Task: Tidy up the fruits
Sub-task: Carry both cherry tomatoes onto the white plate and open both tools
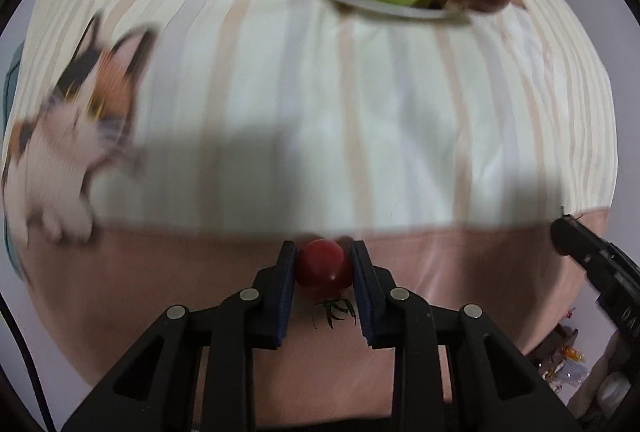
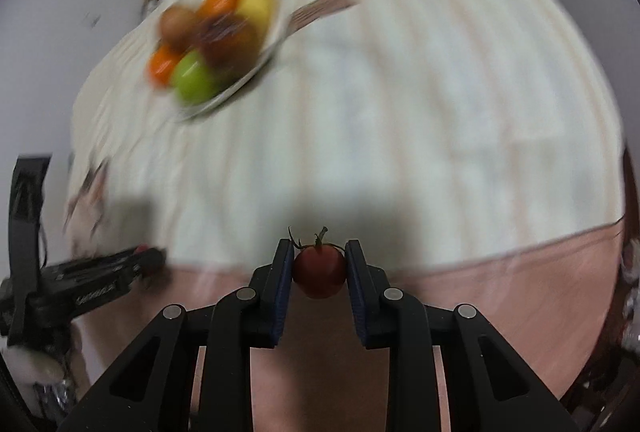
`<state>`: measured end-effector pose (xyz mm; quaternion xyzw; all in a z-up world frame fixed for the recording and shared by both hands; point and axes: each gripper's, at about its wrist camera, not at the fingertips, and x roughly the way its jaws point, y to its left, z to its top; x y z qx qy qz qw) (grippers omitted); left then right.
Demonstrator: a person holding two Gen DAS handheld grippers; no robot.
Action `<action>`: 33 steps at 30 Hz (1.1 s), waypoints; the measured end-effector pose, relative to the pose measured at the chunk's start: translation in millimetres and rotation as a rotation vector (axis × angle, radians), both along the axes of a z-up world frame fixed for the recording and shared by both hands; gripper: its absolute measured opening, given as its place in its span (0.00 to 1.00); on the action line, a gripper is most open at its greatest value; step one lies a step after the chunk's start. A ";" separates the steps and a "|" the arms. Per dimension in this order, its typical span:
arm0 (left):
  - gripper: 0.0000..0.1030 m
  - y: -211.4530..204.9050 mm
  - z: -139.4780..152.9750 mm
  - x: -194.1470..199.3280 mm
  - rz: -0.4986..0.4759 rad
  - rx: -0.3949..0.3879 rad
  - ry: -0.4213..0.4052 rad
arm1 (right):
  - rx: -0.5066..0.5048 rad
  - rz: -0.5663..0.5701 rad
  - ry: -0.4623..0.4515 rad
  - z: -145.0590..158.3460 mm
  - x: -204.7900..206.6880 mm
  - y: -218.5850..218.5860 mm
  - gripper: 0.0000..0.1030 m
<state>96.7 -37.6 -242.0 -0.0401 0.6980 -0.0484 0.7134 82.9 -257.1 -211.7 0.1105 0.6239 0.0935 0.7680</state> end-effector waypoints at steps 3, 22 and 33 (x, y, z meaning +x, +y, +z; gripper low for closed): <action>0.24 5.3 -9.7 -12.6 0.007 0.018 0.024 | 0.001 0.074 0.036 -15.0 -16.5 28.0 0.28; 0.24 -7.6 -38.5 -18.1 -0.056 0.094 0.003 | -0.077 0.128 0.089 -59.6 -20.3 64.4 0.28; 0.24 -19.3 11.2 -5.3 -0.065 0.046 -0.099 | -0.005 0.088 -0.005 -12.4 12.2 64.8 0.28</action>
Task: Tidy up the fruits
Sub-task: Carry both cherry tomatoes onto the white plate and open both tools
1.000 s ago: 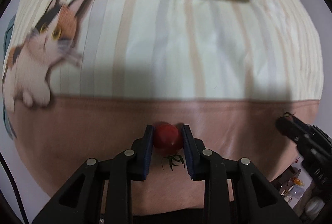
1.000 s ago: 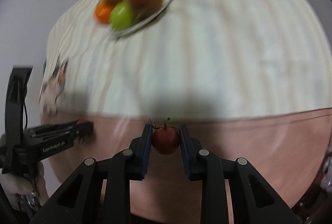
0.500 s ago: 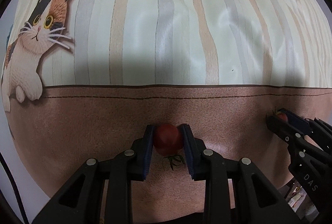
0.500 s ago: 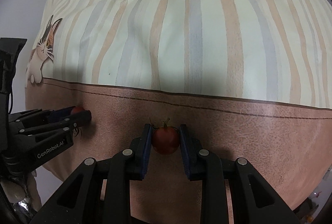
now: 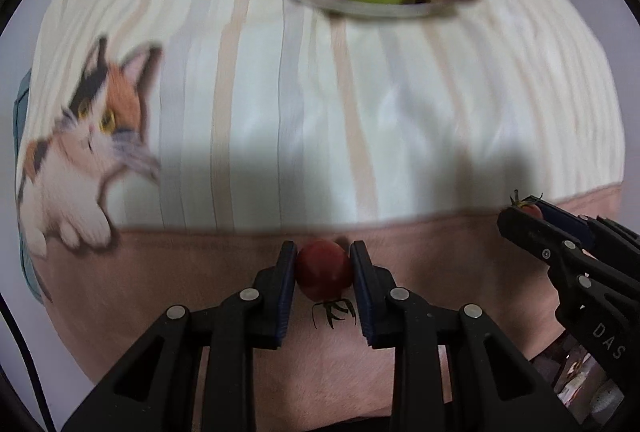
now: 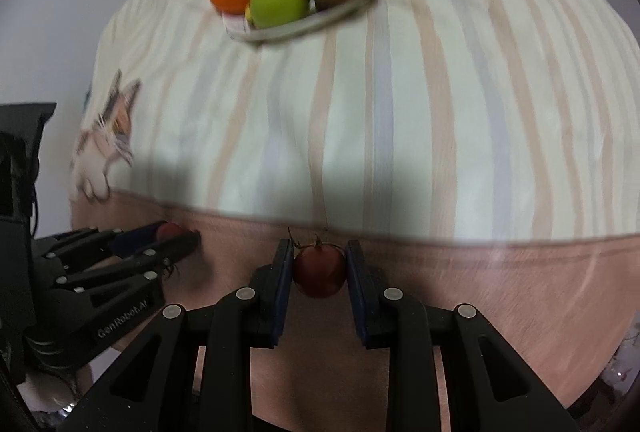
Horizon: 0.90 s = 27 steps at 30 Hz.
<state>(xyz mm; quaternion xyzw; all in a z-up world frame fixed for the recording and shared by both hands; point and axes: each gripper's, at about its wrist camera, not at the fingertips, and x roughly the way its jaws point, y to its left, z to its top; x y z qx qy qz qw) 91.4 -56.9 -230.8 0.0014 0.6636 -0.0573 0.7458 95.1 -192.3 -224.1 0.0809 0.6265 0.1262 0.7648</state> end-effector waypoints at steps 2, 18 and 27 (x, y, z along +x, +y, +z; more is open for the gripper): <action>0.24 -0.8 15.5 15.4 0.005 -0.010 -0.040 | 0.020 -0.010 -0.030 16.6 16.2 -5.2 0.28; 0.24 36.5 41.1 155.2 0.092 -0.045 -0.181 | 0.150 -0.065 -0.150 70.8 196.3 -30.2 0.28; 0.24 46.8 -0.6 184.1 0.120 -0.109 -0.118 | 0.072 -0.021 -0.055 20.5 244.6 -27.0 0.28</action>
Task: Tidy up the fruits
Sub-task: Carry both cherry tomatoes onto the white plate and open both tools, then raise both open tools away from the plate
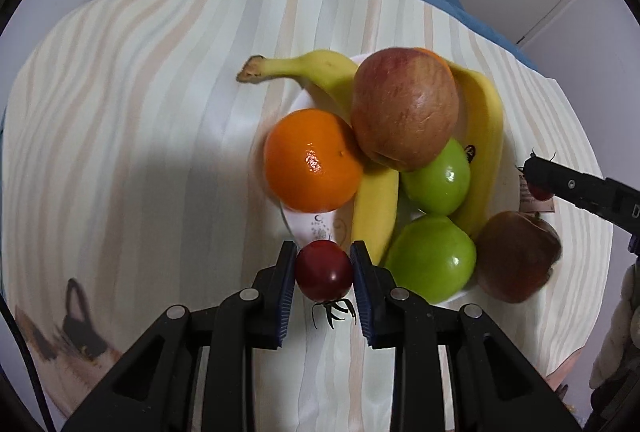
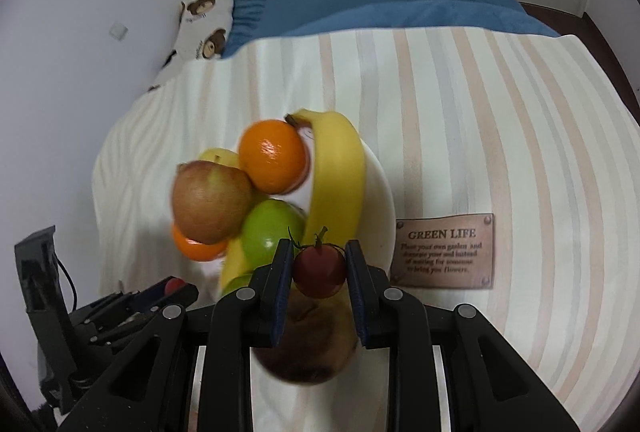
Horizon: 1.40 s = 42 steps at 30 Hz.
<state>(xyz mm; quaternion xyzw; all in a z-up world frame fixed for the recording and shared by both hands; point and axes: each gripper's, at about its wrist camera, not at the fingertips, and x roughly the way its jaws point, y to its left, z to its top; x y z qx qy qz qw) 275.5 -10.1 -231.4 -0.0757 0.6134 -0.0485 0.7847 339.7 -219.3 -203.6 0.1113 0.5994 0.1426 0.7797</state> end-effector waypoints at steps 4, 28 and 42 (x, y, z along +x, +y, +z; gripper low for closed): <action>0.24 -1.4 -7.4 6.2 -0.014 -0.009 0.008 | -0.024 0.024 0.019 -12.8 3.3 5.2 0.28; 0.42 8.3 -2.6 12.7 0.007 -0.029 0.046 | -0.023 -0.092 0.043 -8.7 -4.5 -13.6 0.62; 0.95 26.5 48.6 -17.0 0.006 0.116 -0.075 | -0.239 -0.076 -0.056 30.9 -49.3 2.7 0.97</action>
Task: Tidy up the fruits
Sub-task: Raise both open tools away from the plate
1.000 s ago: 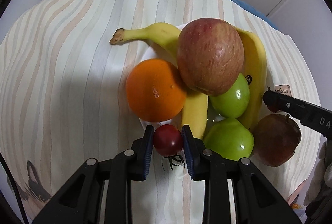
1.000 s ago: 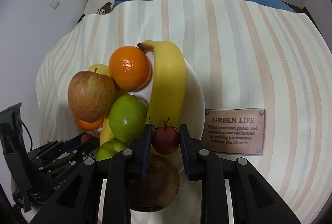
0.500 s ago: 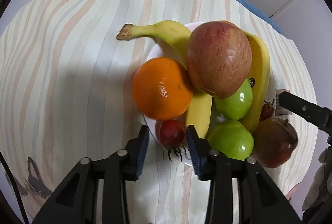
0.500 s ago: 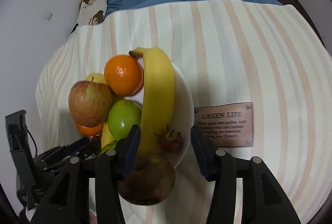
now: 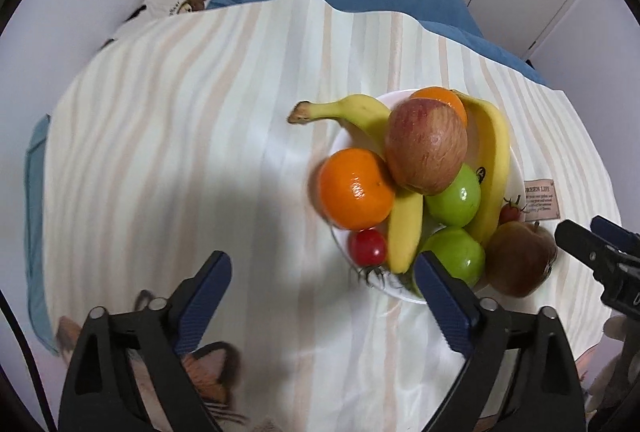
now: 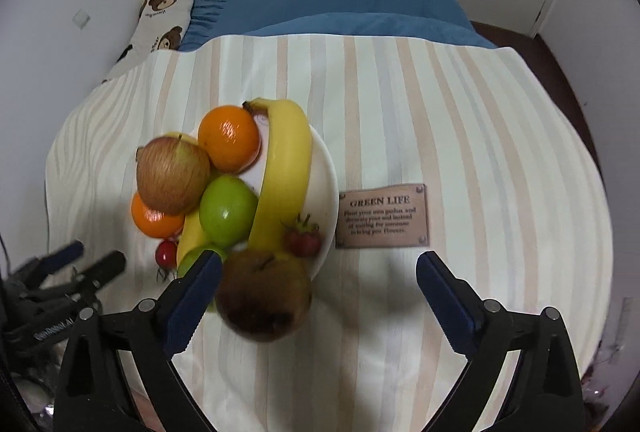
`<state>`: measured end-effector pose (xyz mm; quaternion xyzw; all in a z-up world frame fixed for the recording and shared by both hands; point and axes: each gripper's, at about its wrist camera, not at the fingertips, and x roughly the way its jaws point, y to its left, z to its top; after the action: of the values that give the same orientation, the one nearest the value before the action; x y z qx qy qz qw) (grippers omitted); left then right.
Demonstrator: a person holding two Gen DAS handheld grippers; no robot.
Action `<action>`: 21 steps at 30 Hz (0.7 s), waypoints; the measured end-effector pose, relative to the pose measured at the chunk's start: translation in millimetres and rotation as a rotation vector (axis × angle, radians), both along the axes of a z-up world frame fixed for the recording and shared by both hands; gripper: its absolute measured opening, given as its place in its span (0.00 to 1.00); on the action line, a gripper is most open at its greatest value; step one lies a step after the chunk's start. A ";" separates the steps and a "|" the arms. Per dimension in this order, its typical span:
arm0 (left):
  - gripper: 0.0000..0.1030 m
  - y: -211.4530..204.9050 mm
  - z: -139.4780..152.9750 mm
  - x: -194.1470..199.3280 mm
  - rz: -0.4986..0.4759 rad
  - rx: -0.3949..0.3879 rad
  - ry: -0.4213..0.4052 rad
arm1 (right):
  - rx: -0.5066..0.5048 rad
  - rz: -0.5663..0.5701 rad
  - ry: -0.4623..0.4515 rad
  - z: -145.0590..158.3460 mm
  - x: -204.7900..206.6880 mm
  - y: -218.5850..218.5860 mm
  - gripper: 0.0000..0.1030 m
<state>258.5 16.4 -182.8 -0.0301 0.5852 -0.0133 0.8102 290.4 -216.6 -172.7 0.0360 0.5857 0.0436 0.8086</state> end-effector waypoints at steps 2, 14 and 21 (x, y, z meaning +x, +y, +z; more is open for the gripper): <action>0.96 0.8 3.7 -4.7 0.000 0.015 -0.005 | -0.012 -0.001 -0.006 3.9 -8.9 2.4 0.97; 0.96 -17.9 37.1 -47.2 -0.033 0.037 -0.051 | -0.021 -0.020 -0.056 38.4 -59.7 -4.3 0.98; 0.96 -24.6 79.7 -78.1 -0.033 0.022 -0.115 | -0.009 -0.039 -0.120 80.8 -99.8 -13.7 0.98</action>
<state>180.4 -8.3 -103.0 -0.0107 0.5380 -0.0219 0.8426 190.6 -230.3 -92.0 0.0410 0.5354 0.0272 0.8432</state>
